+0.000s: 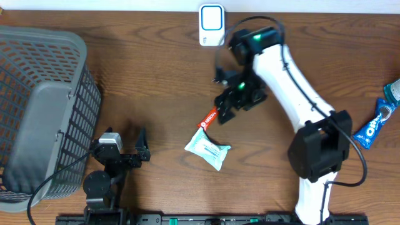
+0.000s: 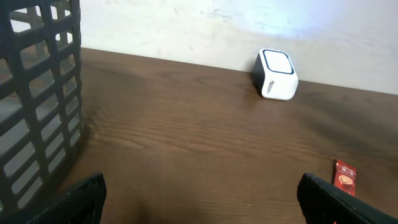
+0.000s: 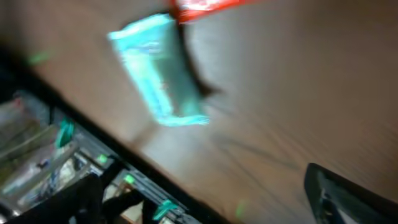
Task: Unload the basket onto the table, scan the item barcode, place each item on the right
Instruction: 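Move the right gripper down onto the green pouch and grasp it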
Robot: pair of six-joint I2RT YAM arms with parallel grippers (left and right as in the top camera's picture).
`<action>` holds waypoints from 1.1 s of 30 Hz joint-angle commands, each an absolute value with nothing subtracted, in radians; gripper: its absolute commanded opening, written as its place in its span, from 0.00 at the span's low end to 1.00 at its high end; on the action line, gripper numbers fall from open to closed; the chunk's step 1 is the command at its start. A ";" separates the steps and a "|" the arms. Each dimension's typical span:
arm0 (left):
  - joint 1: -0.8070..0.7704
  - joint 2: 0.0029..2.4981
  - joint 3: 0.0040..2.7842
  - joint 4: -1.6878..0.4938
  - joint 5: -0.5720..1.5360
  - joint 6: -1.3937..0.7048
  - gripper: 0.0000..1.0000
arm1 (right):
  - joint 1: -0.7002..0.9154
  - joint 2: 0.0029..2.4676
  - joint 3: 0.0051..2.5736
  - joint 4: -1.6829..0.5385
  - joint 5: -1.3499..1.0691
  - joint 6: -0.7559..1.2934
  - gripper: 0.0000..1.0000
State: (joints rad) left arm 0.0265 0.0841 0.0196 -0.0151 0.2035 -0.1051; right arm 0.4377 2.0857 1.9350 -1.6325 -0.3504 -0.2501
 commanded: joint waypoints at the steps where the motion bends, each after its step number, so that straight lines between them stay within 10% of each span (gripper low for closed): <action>1: 0.033 0.084 0.004 -0.049 0.216 -0.110 0.98 | 0.503 2.066 1.915 -1.629 -0.416 -0.326 0.99; 33: 0.033 0.084 0.004 -0.049 0.216 -0.110 0.98 | 0.940 2.049 1.406 -1.003 0.124 0.034 0.94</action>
State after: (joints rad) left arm 0.0265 0.0841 0.0196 -0.0151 0.2039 -0.1051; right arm 0.9531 2.0800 1.4418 -1.0206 0.0883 -0.0174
